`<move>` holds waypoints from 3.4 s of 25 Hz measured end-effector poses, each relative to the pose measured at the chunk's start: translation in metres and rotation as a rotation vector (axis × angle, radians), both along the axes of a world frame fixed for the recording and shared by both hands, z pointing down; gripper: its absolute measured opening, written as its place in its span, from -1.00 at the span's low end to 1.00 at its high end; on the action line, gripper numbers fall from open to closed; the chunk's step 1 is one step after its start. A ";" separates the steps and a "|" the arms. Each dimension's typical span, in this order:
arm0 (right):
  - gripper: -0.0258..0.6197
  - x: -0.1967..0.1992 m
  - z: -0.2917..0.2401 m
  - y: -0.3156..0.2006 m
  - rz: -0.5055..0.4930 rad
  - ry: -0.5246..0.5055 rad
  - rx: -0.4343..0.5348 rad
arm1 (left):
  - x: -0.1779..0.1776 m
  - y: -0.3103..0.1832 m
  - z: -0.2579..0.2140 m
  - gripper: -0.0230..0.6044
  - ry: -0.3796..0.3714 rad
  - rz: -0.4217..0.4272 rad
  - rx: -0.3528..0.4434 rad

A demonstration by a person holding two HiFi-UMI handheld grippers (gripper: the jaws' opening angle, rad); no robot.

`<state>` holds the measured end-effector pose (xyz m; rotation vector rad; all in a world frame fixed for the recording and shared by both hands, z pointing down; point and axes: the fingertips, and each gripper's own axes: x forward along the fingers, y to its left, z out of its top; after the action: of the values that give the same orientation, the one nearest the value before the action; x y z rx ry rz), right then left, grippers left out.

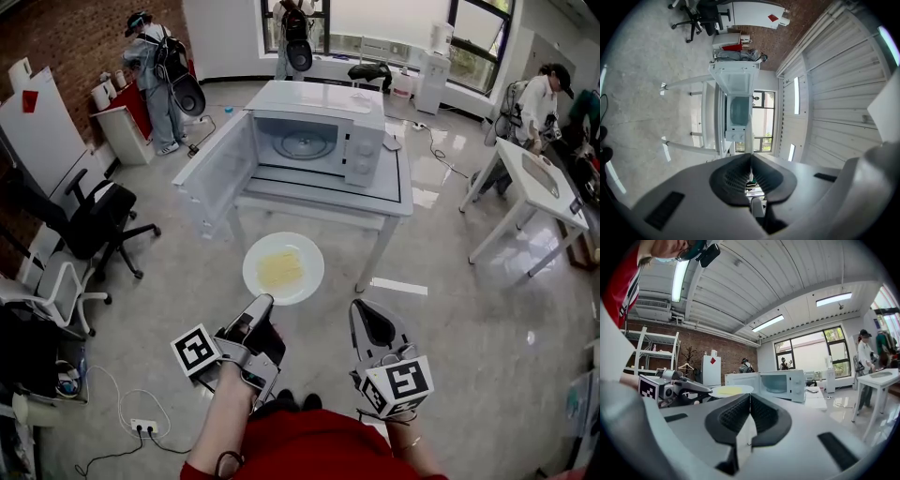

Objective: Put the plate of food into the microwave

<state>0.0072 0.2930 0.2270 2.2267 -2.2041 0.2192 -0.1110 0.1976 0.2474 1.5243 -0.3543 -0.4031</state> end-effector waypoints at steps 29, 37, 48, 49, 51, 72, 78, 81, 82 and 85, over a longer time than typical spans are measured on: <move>-0.87 0.094 -0.012 -0.206 -0.018 0.023 0.017 | 0.113 -0.197 0.000 -0.87 0.023 0.030 0.011; -0.87 0.115 -0.011 -0.256 -0.030 0.056 -0.012 | 0.141 -0.245 0.002 -0.87 0.032 0.048 0.010; -0.87 0.133 0.011 -0.302 -0.083 0.041 -0.054 | 0.170 -0.284 0.042 -0.87 0.031 -0.016 -0.031; -0.87 0.136 0.016 -0.307 -0.083 0.043 -0.056 | 0.174 -0.288 0.048 -0.87 0.035 -0.025 -0.031; -0.87 0.140 0.029 -0.319 -0.084 0.056 -0.053 | 0.182 -0.301 0.053 -0.87 0.064 -0.038 -0.004; -0.87 0.160 0.084 -0.407 -0.099 0.130 0.012 | 0.240 -0.406 0.081 -0.87 0.118 -0.081 0.087; -0.87 0.149 0.068 -0.423 -0.124 0.123 0.051 | 0.249 -0.418 0.083 -0.86 0.031 -0.046 0.112; -0.87 0.147 0.062 -0.429 -0.127 0.119 0.059 | 0.251 -0.421 0.085 -0.87 -0.001 -0.035 0.120; -0.87 0.147 0.062 -0.431 -0.126 0.121 0.061 | 0.253 -0.423 0.085 -0.87 -0.007 -0.035 0.122; -0.87 0.149 0.065 -0.440 -0.132 0.136 0.057 | 0.259 -0.430 0.089 -0.86 -0.017 -0.036 0.119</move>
<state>0.1564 -0.1466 0.2916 2.0434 -2.2996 0.0041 0.1480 -0.2320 0.3363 1.6403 -0.3769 -0.4462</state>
